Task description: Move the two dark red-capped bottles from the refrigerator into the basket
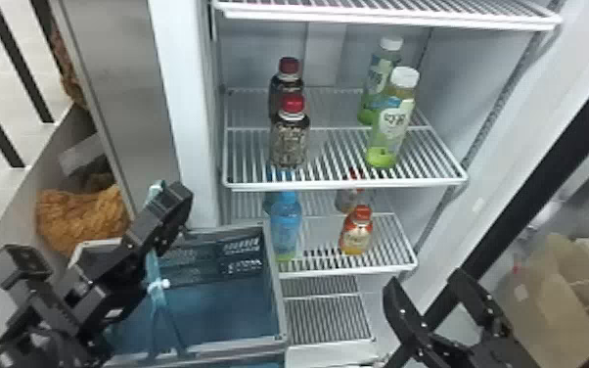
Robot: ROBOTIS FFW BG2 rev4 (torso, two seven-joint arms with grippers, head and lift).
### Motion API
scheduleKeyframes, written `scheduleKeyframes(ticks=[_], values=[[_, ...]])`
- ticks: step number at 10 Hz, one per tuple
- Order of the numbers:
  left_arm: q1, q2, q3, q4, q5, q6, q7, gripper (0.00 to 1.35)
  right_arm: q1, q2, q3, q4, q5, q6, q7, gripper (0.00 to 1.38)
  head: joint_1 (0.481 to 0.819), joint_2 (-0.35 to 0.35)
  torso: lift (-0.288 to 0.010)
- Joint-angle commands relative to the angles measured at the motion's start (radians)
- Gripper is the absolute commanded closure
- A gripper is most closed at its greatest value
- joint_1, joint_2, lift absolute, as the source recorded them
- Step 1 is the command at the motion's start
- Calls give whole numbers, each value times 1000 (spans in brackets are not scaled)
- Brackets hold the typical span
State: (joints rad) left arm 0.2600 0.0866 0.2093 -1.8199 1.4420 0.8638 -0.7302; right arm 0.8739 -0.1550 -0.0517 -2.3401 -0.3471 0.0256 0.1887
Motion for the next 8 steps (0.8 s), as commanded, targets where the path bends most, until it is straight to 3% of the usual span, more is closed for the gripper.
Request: scheduleKeyframes(ticks=[1, 8], values=[[0, -1, 0, 0, 2, 0, 0, 1199, 0, 0, 0, 2, 0, -1, 0, 125, 695, -117, -34], [-2, 1, -2, 0, 0, 0, 0, 1199, -8, -1, 0, 7, -2, -1, 3, 125, 695, -118, -34]])
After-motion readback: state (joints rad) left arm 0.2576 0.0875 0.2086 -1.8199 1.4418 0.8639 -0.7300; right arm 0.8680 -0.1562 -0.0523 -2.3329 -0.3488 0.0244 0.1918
